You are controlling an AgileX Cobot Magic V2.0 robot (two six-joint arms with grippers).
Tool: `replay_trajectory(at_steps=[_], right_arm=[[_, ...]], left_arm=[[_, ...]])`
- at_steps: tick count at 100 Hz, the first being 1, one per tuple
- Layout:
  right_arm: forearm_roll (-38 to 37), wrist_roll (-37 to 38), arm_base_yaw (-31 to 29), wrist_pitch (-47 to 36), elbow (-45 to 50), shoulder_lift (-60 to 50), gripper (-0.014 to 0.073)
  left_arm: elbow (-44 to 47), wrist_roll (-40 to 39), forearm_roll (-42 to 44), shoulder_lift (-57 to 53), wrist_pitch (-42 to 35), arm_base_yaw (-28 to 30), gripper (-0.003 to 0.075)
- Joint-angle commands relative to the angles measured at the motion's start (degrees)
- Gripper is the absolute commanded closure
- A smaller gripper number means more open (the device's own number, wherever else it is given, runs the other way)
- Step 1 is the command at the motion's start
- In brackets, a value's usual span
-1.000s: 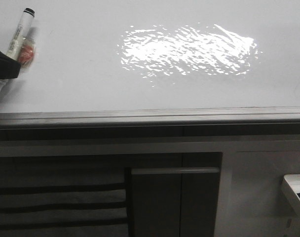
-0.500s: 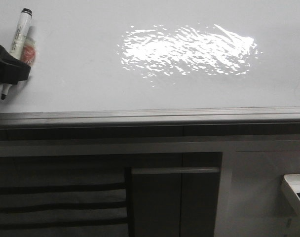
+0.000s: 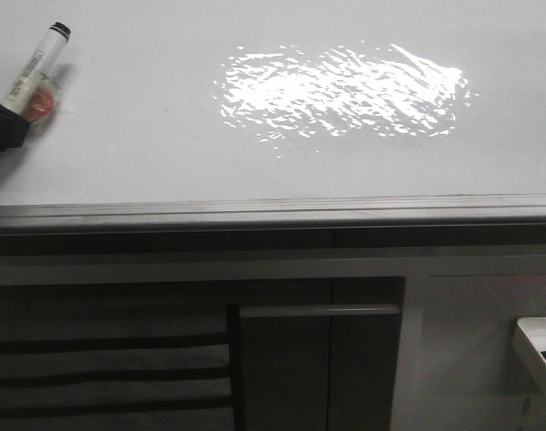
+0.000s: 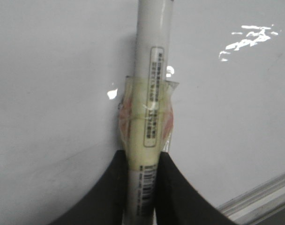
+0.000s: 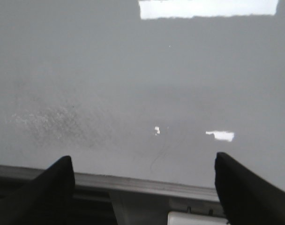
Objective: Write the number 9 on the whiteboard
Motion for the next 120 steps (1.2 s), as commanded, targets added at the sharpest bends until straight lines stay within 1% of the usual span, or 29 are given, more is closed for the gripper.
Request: replay_trajectory(at_steps=[1,6,10,21,26,31,35,38,40,43,45,50,53,58,66,77,85,95,105,120], right_arm=[[0.6,-0.5,-0.4,3.5,-5.6,3.9,0.0051],[1.1,-0.5,-0.4,7.0,-7.9,6.4,0.0051],[1.8,-0.6,-0.4,9.9,-9.8,8.7,0.0051],[2.9,-3.0,-0.4,17.0,-14.6,14.9,0.0051],[4.5,-4.5,-0.3,19.8,-16.3,17.4,0.0051],[7.4,-6.3,0.0,21.4,-17.8,19.8,0.0051],[9.2,-8.5,0.6,22.4,-18.9,21.6,0.0051],[11.2,-10.8,1.2,23.1,-19.5,22.7,0.0051],[12.1,-12.3,1.7,23.7,-20.0,23.6,0.0051],[13.8,-14.3,2.6,24.6,-20.6,24.8,0.0051],[14.7,-15.6,3.3,25.4,-21.1,25.7,0.0051],[15.9,-19.0,5.3,27.2,-22.2,27.8,0.0051],[16.4,-20.9,6.6,28.0,-22.8,29.0,0.0051],[17.2,-24.4,9.1,29.2,-23.8,31.3,0.0052],[18.3,-31.0,14.1,30.1,-25.1,33.8,0.0053],[20.7,-36.4,20.4,29.7,-26.3,36.8,0.0053],[21.3,-39.5,24.4,27.2,-26.4,38.4,0.0053],[22.6,-42.3,28.6,23.9,-26.4,40.1,0.0053],[23.4,-42.7,32.1,21.1,-26.4,41.5,0.006],[23.6,-44.3,35.4,18.4,-26.4,42.8,0.0133]], left_arm=[[-4.0,-0.2,-0.1,-4.3,6.6,-1.0,0.0741],[-6.3,-0.2,0.1,-5.4,14.0,-2.1,0.0741],[-7.9,0.4,0.2,-6.0,18.4,-3.3,0.0741],[-13.2,6.4,-1.6,-6.4,32.1,-7.5,0.0741],[-15.5,10.2,-5.0,-6.3,37.7,-9.3,0.0741],[-17.8,15.6,-9.9,-6.1,42.6,-10.8,0.0741],[-19.7,21.4,-14.3,-5.8,46.1,-11.3,0.0741],[-20.9,26.0,-19.5,-5.7,48.4,-11.6,0.0741],[-21.7,29.9,-21.8,-5.4,50.2,-11.7,0.0741],[-22.8,36.8,-27.8,-5.1,52.8,-11.7,0.0741],[-23.5,39.5,-31.1,-4.9,54.9,-11.7,0.0741],[-25.2,49.4,-37.2,-4.1,59.9,-11.7,0.0741],[-26.3,52.9,-39.9,-3.6,63.0,-11.7,0.0741],[-27.4,57.2,-42.5,-2.8,65.7,-12.3,0.0741],[-28.1,60.0,-42.9,-2.0,67.2,-14.3,0.0741],[-28.3,61.3,-42.9,-2.0,65.6,-18.4,0.0741],[-28.3,61.4,-42.9,-2.0,63.9,-21.5,0.0741],[-28.3,61.4,-42.9,-2.0,61.7,-24.3,0.0741],[-28.3,61.4,-42.9,-2.0,60.6,-26.2,0.0741],[-28.3,61.4,-43.7,-2.0,59.3,-27.1,0.0741]])
